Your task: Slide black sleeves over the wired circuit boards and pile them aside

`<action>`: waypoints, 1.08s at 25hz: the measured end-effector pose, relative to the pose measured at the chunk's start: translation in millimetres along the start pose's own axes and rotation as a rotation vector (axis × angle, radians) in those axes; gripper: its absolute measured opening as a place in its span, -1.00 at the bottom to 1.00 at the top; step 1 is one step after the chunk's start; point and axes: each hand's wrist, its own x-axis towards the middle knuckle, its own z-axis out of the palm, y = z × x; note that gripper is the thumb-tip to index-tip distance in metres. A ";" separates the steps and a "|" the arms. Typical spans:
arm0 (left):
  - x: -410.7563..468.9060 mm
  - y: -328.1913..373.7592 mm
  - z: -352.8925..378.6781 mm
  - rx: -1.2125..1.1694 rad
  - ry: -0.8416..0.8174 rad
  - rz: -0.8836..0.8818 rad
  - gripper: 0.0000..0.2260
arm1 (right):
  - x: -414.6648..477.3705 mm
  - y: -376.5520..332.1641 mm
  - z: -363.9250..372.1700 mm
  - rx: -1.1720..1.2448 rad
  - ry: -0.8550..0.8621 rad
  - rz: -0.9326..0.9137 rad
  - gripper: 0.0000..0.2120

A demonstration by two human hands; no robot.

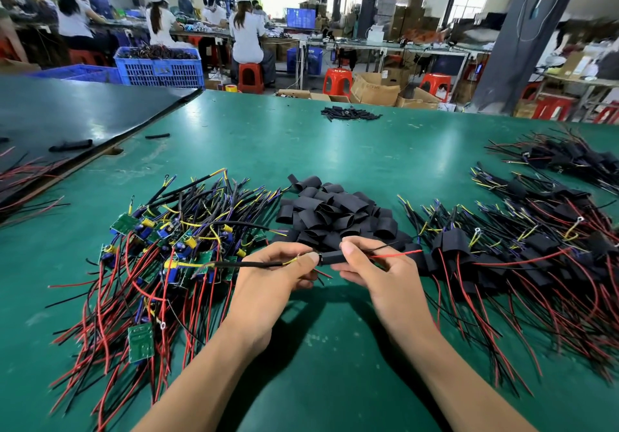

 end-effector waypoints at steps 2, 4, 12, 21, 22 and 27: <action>1.1 1.1 -1.0 -0.122 -0.006 -0.057 -0.97 | -0.2 -0.9 1.5 0.038 -0.016 0.030 -0.94; 2.2 0.5 -2.2 -0.170 0.002 -0.077 -0.94 | 0.2 -2.0 1.6 0.099 -0.046 0.097 -0.93; 3.5 -1.4 -0.5 0.063 0.026 -0.018 -0.80 | -0.1 -5.9 0.0 -0.008 -0.117 0.230 -0.78; 2.3 6.0 -0.4 -0.207 0.018 -0.219 -0.79 | -2.3 -7.8 1.6 0.234 -0.302 0.136 -0.67; 2.5 6.4 -0.7 -0.213 0.015 -0.221 -0.77 | -2.5 -7.1 1.0 0.247 -0.322 0.126 -0.66; 2.0 11.2 -3.3 -0.267 -0.071 -0.233 -0.78 | -3.1 -10.1 1.8 0.164 -0.215 0.093 -0.70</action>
